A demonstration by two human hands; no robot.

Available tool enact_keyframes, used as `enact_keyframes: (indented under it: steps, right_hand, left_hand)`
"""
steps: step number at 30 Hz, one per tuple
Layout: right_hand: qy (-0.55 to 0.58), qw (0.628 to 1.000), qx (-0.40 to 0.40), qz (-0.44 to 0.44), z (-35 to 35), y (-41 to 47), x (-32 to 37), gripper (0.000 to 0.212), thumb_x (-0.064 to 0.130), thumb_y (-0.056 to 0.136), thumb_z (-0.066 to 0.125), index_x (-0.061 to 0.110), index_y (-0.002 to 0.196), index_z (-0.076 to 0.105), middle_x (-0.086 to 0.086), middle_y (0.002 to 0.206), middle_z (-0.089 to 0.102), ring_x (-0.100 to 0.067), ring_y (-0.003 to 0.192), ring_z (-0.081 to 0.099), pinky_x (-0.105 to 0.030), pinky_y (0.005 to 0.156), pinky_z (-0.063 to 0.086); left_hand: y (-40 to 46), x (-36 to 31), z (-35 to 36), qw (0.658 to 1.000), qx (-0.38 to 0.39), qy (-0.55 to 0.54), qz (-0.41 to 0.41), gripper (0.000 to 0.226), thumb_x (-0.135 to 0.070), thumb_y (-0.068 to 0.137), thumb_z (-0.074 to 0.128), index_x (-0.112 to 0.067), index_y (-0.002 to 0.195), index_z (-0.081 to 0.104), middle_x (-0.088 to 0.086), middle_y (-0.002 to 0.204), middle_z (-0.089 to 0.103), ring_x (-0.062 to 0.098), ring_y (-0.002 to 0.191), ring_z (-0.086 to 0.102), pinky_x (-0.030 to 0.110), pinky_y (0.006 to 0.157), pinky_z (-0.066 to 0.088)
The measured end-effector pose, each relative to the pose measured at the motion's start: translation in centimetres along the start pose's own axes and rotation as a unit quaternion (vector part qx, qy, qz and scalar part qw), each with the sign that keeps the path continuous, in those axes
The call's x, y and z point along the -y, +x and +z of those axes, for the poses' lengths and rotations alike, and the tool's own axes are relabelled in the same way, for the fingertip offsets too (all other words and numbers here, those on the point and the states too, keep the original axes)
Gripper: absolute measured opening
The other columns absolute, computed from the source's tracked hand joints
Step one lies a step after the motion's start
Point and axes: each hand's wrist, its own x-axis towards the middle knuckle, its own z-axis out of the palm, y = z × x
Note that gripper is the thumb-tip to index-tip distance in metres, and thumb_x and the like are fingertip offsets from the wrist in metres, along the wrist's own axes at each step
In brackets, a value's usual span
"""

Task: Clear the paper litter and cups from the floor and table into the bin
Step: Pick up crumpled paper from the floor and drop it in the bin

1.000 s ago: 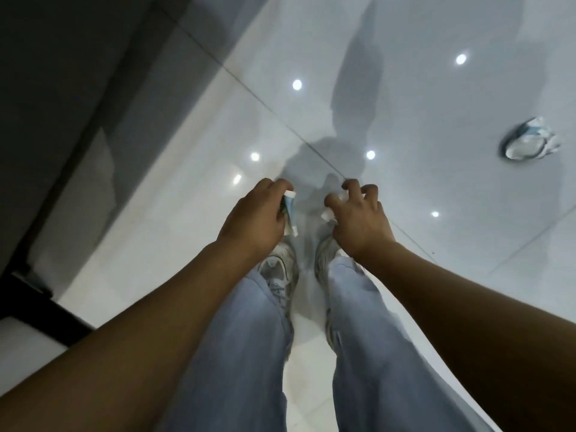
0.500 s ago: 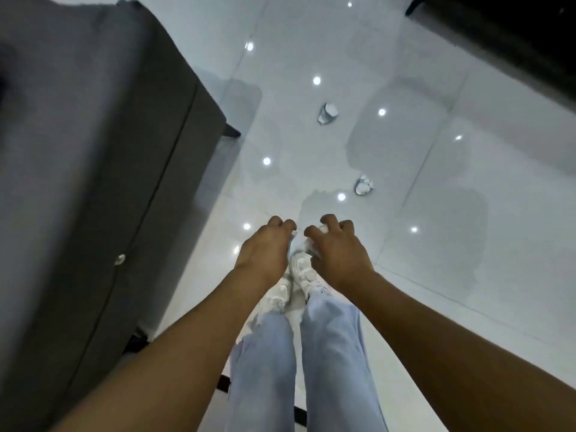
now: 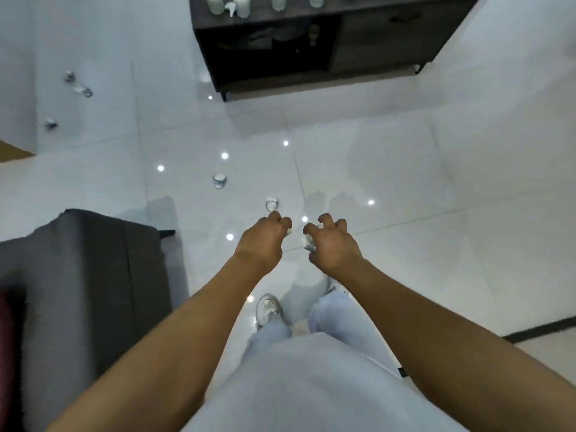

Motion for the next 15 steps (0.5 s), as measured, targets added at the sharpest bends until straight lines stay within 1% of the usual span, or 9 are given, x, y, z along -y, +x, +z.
enact_keyframes:
  steps: [5, 8, 12, 15]
  right_hand:
    - [0.049, 0.995, -0.047, 0.069, -3.1, -4.0, -10.7, 0.042, 0.018, 0.088, 0.059, 0.023, 0.128, 0.048, -0.008, 0.139, 0.035, -0.032, 0.119, 0.037, -0.035, 0.082, 0.047]
    - [0.072, 0.988, -0.066, 0.118, -4.7, -6.3, -19.3, 0.043, 0.016, 0.087, 0.059, 0.023, 0.128, 0.048, -0.008, 0.137, 0.036, -0.031, 0.117, 0.037, -0.036, 0.081, 0.049]
    - [0.116, 0.974, -0.067, 0.183, -6.6, -9.7, -30.4, 0.046, 0.014, 0.085, 0.059, 0.023, 0.129, 0.048, -0.008, 0.138, 0.035, -0.032, 0.119, 0.036, -0.034, 0.079, 0.047]
    - [0.139, 0.959, -0.077, 0.233, -7.6, -12.7, -37.8, 0.045, 0.012, 0.085, 0.058, 0.022, 0.127, 0.049, -0.008, 0.138, 0.035, -0.032, 0.119, 0.036, -0.034, 0.077, 0.046]
  left_hand:
    - [3.8, -11.9, -0.2, 0.994, 0.022, 0.042, 0.095, 0.032, -0.006, 0.094, 0.048, -0.019, 0.123, 0.05, 0.002, 0.119, 0.051, 0.022, 0.096, 0.055, 0.028, 0.065, 0.041]
    - [7.1, -20.3, 0.6, 0.988, 0.038, 0.054, 0.14, 0.029, -0.006, 0.094, 0.047, -0.018, 0.121, 0.052, 0.003, 0.116, 0.052, 0.022, 0.093, 0.056, 0.028, 0.068, 0.042]
    - [10.8, -31.6, 1.9, 0.981, 0.055, 0.02, 0.187, 0.022, -0.013, 0.096, 0.045, -0.015, 0.116, 0.055, 0.005, 0.112, 0.054, 0.023, 0.089, 0.057, 0.025, 0.069, 0.041]
    - [13.1, -39.7, 2.7, 0.97, 0.075, 0.013, 0.232, 0.022, -0.013, 0.096, 0.045, -0.013, 0.115, 0.055, 0.007, 0.111, 0.055, 0.023, 0.088, 0.057, 0.024, 0.072, 0.042]
